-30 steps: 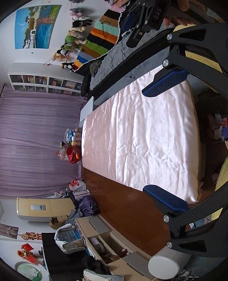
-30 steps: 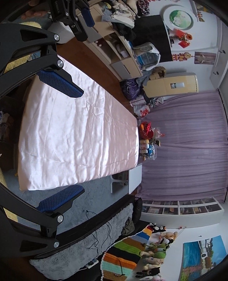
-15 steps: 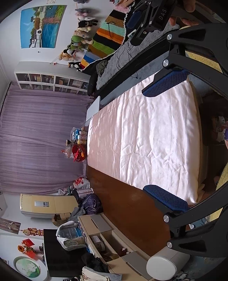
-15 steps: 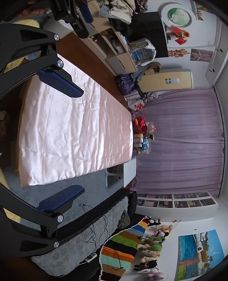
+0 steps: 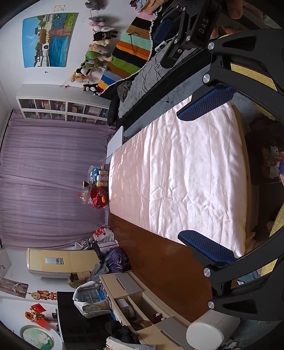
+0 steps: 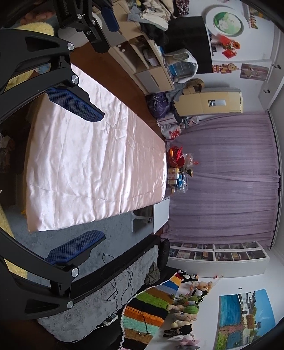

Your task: Collect trash

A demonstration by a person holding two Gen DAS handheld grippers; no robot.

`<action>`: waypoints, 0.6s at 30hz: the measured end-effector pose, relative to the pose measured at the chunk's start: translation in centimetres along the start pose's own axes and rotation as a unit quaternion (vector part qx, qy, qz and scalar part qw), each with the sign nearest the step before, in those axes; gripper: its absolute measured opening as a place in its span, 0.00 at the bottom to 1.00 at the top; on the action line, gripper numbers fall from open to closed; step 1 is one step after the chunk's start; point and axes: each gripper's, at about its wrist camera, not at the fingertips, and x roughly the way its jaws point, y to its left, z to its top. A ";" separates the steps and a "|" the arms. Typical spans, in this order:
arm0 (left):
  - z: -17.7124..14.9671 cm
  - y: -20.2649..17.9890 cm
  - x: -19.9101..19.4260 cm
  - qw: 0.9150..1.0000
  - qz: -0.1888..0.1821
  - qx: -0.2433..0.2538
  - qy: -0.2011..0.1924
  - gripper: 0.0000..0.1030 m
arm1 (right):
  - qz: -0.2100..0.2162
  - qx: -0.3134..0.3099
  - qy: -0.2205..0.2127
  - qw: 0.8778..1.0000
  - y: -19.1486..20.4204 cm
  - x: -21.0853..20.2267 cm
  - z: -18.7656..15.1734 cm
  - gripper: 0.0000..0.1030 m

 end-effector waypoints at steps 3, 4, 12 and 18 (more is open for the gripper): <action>0.0 0.1 -0.1 1.000 -0.003 -0.001 -0.001 0.92 | 0.002 0.000 0.000 1.000 0.0 -0.1 0.0 0.97; 0.1 0.0 -0.1 1.000 -0.003 -0.002 -0.001 0.92 | 0.002 0.000 -0.001 1.000 0.0 -0.1 0.0 0.97; 0.0 0.2 -0.2 1.000 -0.007 -0.005 -0.001 0.92 | 0.010 -0.002 0.002 1.000 0.1 0.0 0.0 0.97; 0.0 0.3 -0.1 1.000 0.002 -0.007 -0.001 0.92 | 0.011 -0.001 0.000 1.000 0.1 -0.1 0.0 0.97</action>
